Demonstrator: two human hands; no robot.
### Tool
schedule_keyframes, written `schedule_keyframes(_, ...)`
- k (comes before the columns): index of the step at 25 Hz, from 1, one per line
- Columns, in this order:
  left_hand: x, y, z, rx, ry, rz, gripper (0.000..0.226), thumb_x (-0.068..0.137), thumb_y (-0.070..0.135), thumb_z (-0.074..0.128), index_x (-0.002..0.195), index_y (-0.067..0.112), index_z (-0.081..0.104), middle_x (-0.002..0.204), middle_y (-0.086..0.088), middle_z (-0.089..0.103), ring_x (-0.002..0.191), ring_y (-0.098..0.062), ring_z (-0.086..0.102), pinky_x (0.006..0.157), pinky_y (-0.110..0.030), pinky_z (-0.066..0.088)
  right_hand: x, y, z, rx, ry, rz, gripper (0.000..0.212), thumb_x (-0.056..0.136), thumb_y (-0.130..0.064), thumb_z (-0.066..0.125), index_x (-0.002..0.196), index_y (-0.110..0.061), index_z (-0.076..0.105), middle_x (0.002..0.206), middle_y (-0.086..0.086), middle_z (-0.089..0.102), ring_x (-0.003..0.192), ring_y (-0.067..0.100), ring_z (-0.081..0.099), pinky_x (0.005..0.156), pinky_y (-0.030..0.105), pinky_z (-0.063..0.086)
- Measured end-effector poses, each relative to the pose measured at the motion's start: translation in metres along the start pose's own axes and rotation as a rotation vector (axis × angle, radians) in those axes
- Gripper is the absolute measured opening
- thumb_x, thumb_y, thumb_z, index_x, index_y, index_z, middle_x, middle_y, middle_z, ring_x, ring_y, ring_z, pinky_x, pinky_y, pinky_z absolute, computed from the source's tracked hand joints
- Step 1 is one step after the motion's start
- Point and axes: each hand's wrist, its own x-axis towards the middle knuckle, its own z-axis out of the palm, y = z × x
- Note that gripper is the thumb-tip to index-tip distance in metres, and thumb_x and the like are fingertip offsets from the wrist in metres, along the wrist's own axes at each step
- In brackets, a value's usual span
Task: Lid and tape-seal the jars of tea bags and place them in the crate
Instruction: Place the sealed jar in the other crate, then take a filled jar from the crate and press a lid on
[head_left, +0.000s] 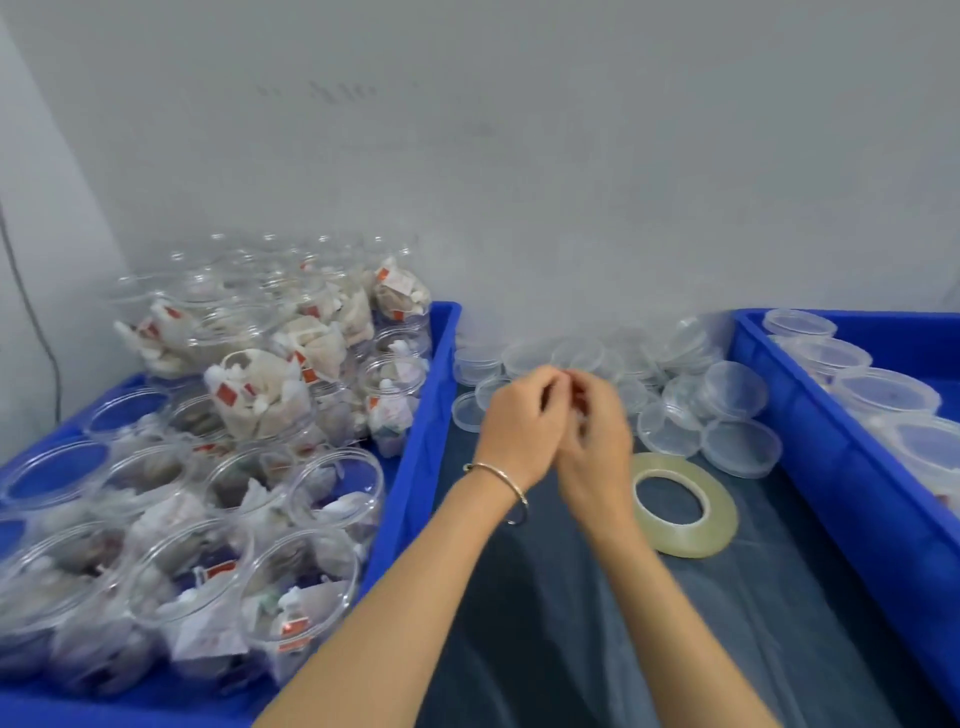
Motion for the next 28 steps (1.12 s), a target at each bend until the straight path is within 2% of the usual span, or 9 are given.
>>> schedule_keyframes(4,0.009,-0.052,-0.063,0.140,0.199,-0.212,0.013,0.094,0.003,0.046,0.096,0.003,0.059,0.093,-0.008,0.060,0.092,-0.028,0.059,0.083,-0.031,0.043,-0.023,-0.010,0.077,0.099,-0.310,0.176,0.045,0.094,-0.005,0.046,0.137,-0.012,0.039,0.125,0.004,0.049,0.102,0.011,0.051,0.089,0.024,0.044)
schedule_keyframes(7,0.010,-0.079,-0.098,0.305,0.299,-0.359,0.026,0.088,-0.006,0.045,0.112,-0.001,0.053,0.113,-0.020,0.055,0.103,-0.034,0.055,0.091,-0.039,0.042,-0.026,-0.018,0.106,0.043,-0.413,0.186,0.050,0.096,-0.006,0.040,0.144,-0.010,0.030,0.131,0.006,0.039,0.104,0.011,0.044,0.084,0.014,0.033)
schedule_keyframes(9,0.010,-0.088,-0.115,0.424,0.158,-0.459,0.033,0.085,-0.007,0.046,0.117,-0.001,0.053,0.120,-0.022,0.055,0.109,-0.036,0.054,0.096,-0.042,0.042,-0.025,-0.023,0.118,-0.037,-0.470,0.146,0.046,0.096,-0.006,0.040,0.141,-0.007,0.033,0.132,0.009,0.039,0.114,0.018,0.042,0.086,0.016,0.032)
schedule_keyframes(12,0.001,-0.090,-0.142,0.597,-0.172,-0.560,0.027,0.089,-0.001,0.049,0.111,0.005,0.063,0.116,-0.016,0.064,0.109,-0.030,0.058,0.094,-0.034,0.044,-0.028,-0.025,0.129,-0.275,-0.542,0.003,0.035,0.096,-0.012,0.042,0.130,-0.002,0.044,0.132,0.014,0.043,0.125,0.027,0.035,0.103,0.032,0.031)
schedule_keyframes(16,-0.009,-0.080,-0.161,0.561,-0.375,-0.544,0.019,0.097,0.014,0.051,0.105,0.009,0.068,0.105,-0.008,0.069,0.100,-0.022,0.062,0.093,-0.030,0.046,-0.029,-0.024,0.130,-0.514,-0.725,-0.011,0.038,0.100,-0.026,0.032,0.111,-0.003,0.061,0.136,0.009,0.048,0.143,0.020,0.015,0.116,0.048,0.013)
schedule_keyframes(20,-0.013,-0.078,-0.167,0.517,-0.595,-0.577,0.038,0.089,-0.010,0.046,0.119,0.007,0.062,0.114,-0.002,0.064,0.110,-0.014,0.059,0.097,-0.022,0.044,-0.029,-0.026,0.127,-0.525,-0.760,0.035,0.047,0.102,-0.031,0.028,0.095,-0.003,0.066,0.133,0.005,0.050,0.145,0.017,0.010,0.117,0.050,0.005)
schedule_keyframes(23,-0.011,-0.078,-0.167,0.532,-0.396,-0.562,0.026,0.083,-0.009,0.061,0.102,0.006,0.071,0.102,-0.010,0.072,0.099,-0.021,0.066,0.094,-0.034,0.051,-0.028,-0.028,0.127,-0.498,-0.781,0.070,0.047,0.103,-0.030,0.027,0.087,-0.006,0.064,0.129,0.005,0.053,0.145,0.017,0.010,0.117,0.050,0.005)
schedule_keyframes(25,-0.009,-0.070,-0.164,0.467,-0.244,-0.503,0.017,0.082,-0.005,0.066,0.092,0.007,0.074,0.094,-0.009,0.073,0.092,-0.022,0.068,0.090,-0.035,0.052,-0.028,-0.030,0.122,-0.347,-0.736,0.079,0.040,0.101,-0.026,0.029,0.075,-0.014,0.057,0.109,0.001,0.059,0.142,0.018,0.021,0.116,0.051,0.011)
schedule_keyframes(28,-0.006,-0.044,-0.161,0.405,0.080,-0.293,0.017,0.084,0.000,0.066,0.087,0.014,0.075,0.086,0.003,0.071,0.080,-0.011,0.065,0.078,-0.021,0.048,-0.026,-0.039,0.106,0.067,-0.626,0.077,0.027,0.098,-0.026,0.036,0.101,-0.031,0.062,0.088,-0.019,0.054,0.119,0.010,0.046,0.107,0.039,0.034)
